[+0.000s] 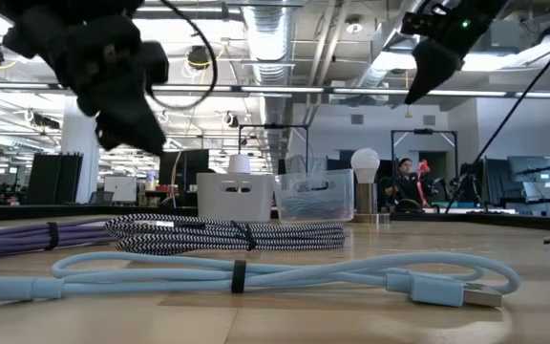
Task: Pick & Place USB Port
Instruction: Put the purple charger cable into the white bin
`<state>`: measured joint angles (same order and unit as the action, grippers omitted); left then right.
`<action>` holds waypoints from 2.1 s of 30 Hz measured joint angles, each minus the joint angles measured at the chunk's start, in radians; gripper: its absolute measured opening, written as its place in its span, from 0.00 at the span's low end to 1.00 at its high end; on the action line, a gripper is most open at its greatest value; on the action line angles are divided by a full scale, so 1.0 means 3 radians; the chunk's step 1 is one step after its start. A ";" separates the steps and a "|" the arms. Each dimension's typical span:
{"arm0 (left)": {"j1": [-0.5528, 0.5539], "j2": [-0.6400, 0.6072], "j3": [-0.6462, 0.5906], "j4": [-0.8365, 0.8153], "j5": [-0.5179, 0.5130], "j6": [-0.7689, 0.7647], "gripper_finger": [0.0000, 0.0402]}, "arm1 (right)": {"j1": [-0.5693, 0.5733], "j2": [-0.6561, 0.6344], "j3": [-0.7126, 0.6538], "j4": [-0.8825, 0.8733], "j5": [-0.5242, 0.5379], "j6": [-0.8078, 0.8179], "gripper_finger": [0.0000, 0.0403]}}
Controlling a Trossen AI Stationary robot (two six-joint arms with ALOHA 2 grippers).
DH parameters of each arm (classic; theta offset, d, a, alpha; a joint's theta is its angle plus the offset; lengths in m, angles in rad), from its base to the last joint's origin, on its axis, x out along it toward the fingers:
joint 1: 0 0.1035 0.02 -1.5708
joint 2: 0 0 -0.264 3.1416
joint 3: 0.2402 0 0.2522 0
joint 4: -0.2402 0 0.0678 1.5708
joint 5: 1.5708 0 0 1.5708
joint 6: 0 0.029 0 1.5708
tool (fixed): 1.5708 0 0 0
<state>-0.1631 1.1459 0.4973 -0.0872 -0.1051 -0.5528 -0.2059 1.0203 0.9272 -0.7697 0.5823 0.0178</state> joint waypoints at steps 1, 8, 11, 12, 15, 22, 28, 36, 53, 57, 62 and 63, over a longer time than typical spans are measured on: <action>0.0000 0.0068 0.0000 0.0000 0.0048 -0.0088 0.33 | -0.0001 -0.0003 0.0000 -0.0003 -0.0001 0.0023 0.23; -0.0010 0.0307 0.0000 0.0006 0.0371 -0.0541 0.33 | 0.0000 -0.0005 0.0000 0.0009 0.0009 0.0032 0.23; -0.0011 0.0306 0.0000 0.0011 0.0445 -0.0846 0.33 | 0.0000 -0.0005 0.0000 0.0023 0.0014 0.0033 0.23; -0.0011 0.0306 0.0000 0.0003 0.0479 -0.0994 0.33 | 0.0000 -0.0005 0.0000 0.0023 0.0013 0.0037 0.23; -0.0061 0.0319 0.0000 -0.0077 0.0537 -0.1287 0.33 | 0.0000 -0.0005 0.0000 0.0022 0.0010 0.0059 0.23; -0.0232 0.0492 0.0000 -0.0397 0.0273 -0.1504 0.33 | 0.0000 -0.0005 0.0000 0.0023 0.0087 0.0040 0.23; -0.0233 0.0703 0.0000 -0.0252 0.0170 -0.1594 0.33 | 0.0000 -0.0005 0.0000 0.0015 0.0157 0.0031 0.23; -0.0211 0.0959 0.0001 0.0160 0.0276 -0.1497 0.33 | 0.0000 -0.0005 0.0000 0.0013 0.0157 0.0005 0.23; -0.0316 0.0999 0.0003 0.0710 0.1113 -0.1287 0.33 | 0.0002 -0.0005 0.0000 0.0018 0.0155 0.0005 0.23; -0.0313 0.0999 0.0003 0.0747 0.1107 -0.1287 0.33 | 0.0002 -0.0005 0.0000 0.0019 0.0155 0.0001 0.23; -0.0313 0.0998 0.0003 0.0938 0.1132 -0.1287 0.33 | 0.0002 -0.0005 0.0000 0.0019 0.0155 0.0019 0.23; -0.0313 0.0998 0.0003 0.0972 0.1124 -0.1289 0.33 | 0.0002 -0.0005 0.0000 0.0018 0.0155 0.0037 0.23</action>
<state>-0.2569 1.4452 0.4980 0.2043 0.2322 -0.9394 -0.2054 1.0187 0.9272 -0.7643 0.6289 0.0290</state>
